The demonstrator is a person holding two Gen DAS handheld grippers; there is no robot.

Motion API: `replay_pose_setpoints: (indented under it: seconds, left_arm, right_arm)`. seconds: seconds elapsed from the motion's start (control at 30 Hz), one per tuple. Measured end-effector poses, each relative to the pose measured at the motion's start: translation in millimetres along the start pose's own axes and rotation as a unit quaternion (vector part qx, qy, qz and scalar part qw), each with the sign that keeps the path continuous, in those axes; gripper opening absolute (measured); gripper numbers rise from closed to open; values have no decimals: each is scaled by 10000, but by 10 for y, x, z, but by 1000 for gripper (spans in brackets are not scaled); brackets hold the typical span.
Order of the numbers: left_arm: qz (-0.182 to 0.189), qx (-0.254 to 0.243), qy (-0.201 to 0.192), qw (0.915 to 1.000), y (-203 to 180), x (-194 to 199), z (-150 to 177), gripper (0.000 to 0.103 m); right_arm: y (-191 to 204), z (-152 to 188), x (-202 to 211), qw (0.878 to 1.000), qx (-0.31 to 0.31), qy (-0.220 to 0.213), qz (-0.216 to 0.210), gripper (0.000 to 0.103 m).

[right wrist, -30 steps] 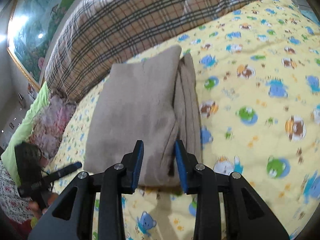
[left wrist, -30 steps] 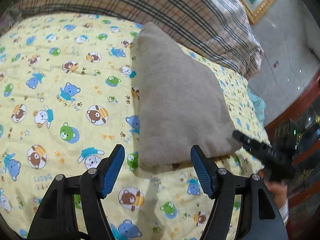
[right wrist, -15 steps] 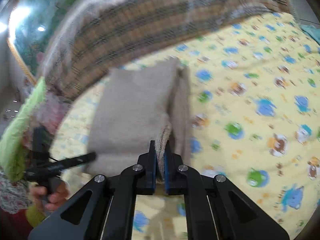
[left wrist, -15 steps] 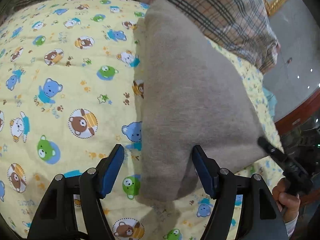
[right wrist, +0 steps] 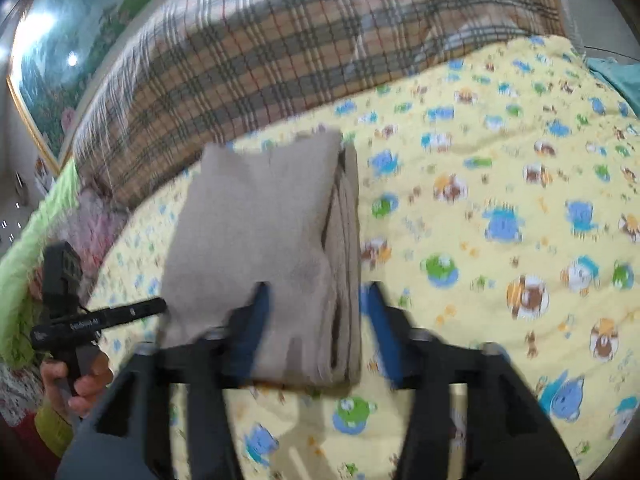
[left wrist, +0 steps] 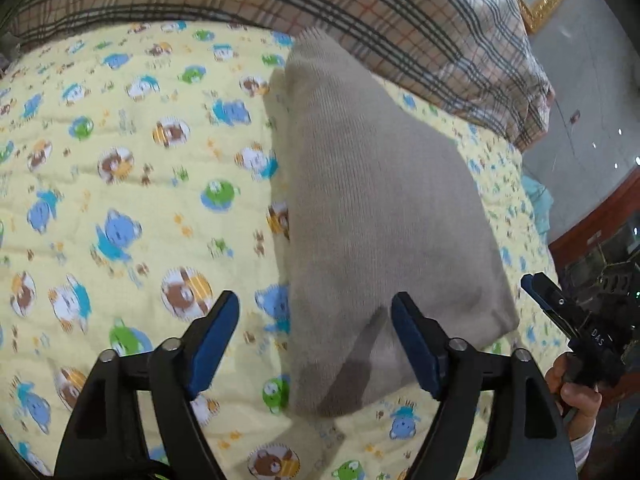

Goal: Fold small clothes

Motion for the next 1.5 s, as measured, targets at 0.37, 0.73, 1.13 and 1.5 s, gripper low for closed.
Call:
replay_pose_setpoints:
  seconds: [0.37,0.73,1.13,1.5]
  left_arm:
    - [258,165,156,9994,-98,-469,-364,91]
    - [859,502,240,9947,-178,-950,-385,73]
    - [1059,735,-255,9913,109,117,-341,56]
    - [487,1220,-435,9904,1317,1205,90,56]
  right_arm:
    - [26,-268,-874,9972,-141,594,-426,66]
    - [-120,-78,-1390,9815,-663,1322,-1215,45]
    - [764,-46,-908,9727,-876,938,-1933,28]
    - [2181,794,-1119,9458,-730,1650,-2699,28]
Point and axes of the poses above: each gripper's, at about its wrist camera, not at the fingertips, and x roughly against the way its jaws point, y to its left, z to its underside, the point moved 7 cm from there along -x, roughly the way its jaws point, and after that the axes turned 12 degrees about -y, right-handed, at the moved point
